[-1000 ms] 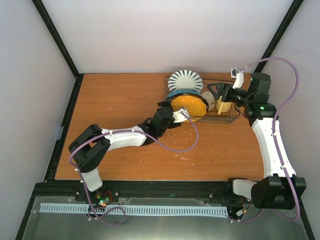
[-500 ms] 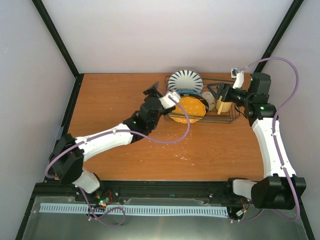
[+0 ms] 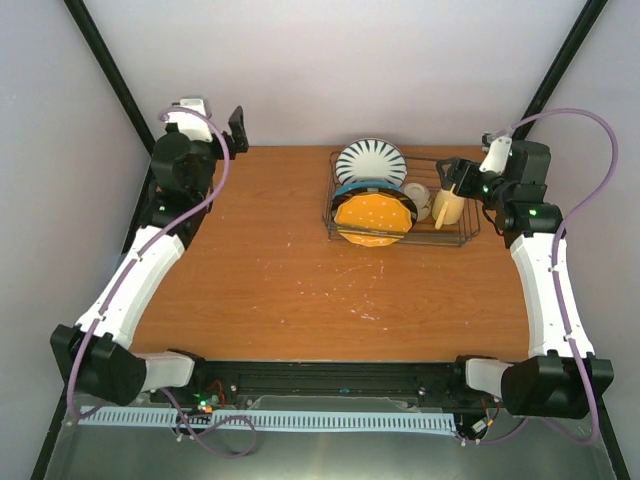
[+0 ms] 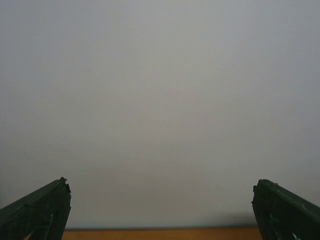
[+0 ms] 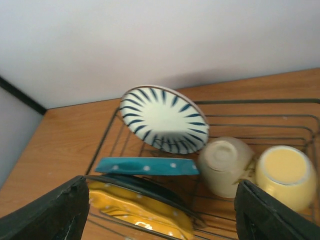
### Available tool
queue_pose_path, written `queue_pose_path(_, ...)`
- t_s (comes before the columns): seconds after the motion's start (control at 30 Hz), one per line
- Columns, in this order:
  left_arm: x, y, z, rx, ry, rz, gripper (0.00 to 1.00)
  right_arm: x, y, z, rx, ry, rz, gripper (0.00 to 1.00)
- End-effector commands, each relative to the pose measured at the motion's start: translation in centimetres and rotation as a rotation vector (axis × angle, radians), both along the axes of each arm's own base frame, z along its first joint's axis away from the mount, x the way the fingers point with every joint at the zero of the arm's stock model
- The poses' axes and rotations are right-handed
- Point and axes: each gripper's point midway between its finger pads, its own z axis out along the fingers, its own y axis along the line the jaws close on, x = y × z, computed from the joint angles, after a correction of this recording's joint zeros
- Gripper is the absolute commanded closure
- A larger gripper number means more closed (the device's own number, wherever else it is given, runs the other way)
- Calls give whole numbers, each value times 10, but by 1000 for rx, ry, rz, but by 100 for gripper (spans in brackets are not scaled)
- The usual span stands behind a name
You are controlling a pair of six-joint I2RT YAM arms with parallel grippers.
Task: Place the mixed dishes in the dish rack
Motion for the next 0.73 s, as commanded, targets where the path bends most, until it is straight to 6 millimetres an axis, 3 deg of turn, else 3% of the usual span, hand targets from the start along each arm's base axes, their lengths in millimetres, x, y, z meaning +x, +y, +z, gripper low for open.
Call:
queue_pose_path(0.0,21,-34,-82,-188,286,-284,0,-2,-34,-13,-108,29,-163,22)
queue_pose_path(0.1,34,-42,-109,-254,389,-364,0,-4,-41,-20,-125,37,-199,22)
queue_pose_path(0.2,42,-54,-121,-274,425,-440,0,-4,-45,-24,-120,46,-218,22)
queue_pose_path(0.7,67,-67,-146,-261,489,-478,0,-4,-55,-32,-99,63,-275,23)
